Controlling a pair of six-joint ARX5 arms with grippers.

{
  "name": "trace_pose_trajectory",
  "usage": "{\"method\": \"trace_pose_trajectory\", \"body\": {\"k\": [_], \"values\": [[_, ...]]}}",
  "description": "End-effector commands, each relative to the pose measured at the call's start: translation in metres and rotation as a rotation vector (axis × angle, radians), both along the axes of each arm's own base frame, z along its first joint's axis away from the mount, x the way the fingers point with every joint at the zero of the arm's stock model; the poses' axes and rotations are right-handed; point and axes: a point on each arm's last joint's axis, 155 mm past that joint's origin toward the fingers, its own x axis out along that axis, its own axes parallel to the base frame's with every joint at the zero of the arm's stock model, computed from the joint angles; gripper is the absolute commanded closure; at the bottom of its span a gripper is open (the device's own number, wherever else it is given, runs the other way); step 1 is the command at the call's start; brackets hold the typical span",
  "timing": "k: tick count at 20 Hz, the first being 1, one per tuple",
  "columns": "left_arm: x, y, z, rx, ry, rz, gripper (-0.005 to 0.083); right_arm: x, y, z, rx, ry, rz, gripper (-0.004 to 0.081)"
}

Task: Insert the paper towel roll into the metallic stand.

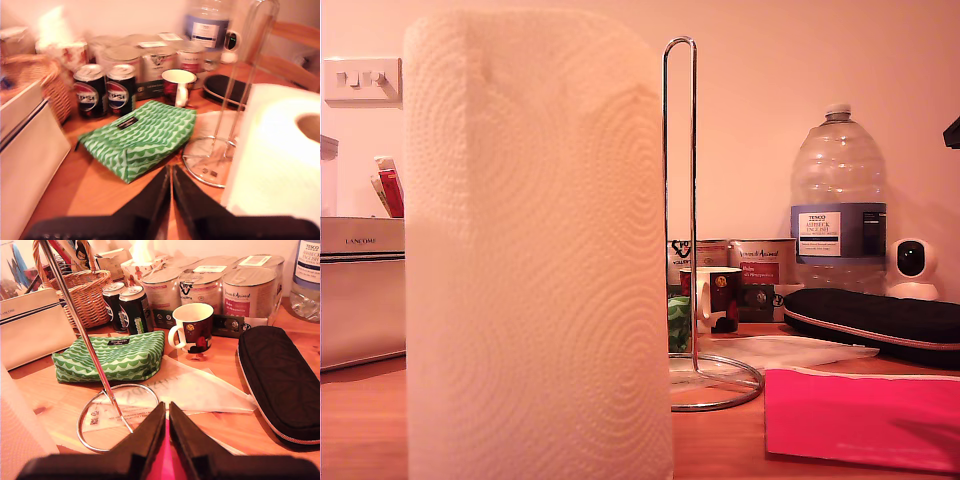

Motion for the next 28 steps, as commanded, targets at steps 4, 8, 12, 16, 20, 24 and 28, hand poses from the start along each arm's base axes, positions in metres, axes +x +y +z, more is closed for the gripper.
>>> {"method": "trace_pose_trajectory", "body": {"k": [4, 8, 12, 16, 20, 24, 28], "values": [[-0.011, -0.010, 0.027, 0.119, -0.153, -0.113, 0.0795, 0.000, 0.007, 0.004, 0.022, -0.022, 0.030, 0.0783], [-0.025, -0.026, 0.033, 0.211, -0.173, -0.268, 0.0795, -0.008, 0.024, 0.012, 0.062, -0.034, 0.114, 0.0782], [-0.042, -0.045, 0.039, 0.267, -0.123, -0.455, 0.0784, -0.018, 0.042, 0.013, 0.062, -0.032, 0.190, 0.0747], [-0.065, -0.072, 0.056, 0.244, -0.049, -0.659, 0.0580, -0.020, 0.051, 0.003, 0.049, 0.007, 0.223, 0.0747], [-0.072, -0.095, 0.066, 0.256, -0.046, -0.774, 0.0449, -0.018, 0.053, -0.008, 0.036, 0.049, 0.222, 0.0747], [-0.070, -0.113, 0.036, 0.376, -0.013, -0.837, 0.0426, -0.016, 0.053, -0.013, 0.030, 0.066, 0.221, 0.0747], [-0.064, -0.125, 0.006, 0.488, 0.031, -0.863, 0.0393, -0.014, 0.050, -0.013, 0.025, 0.061, 0.200, 0.0747]]}}
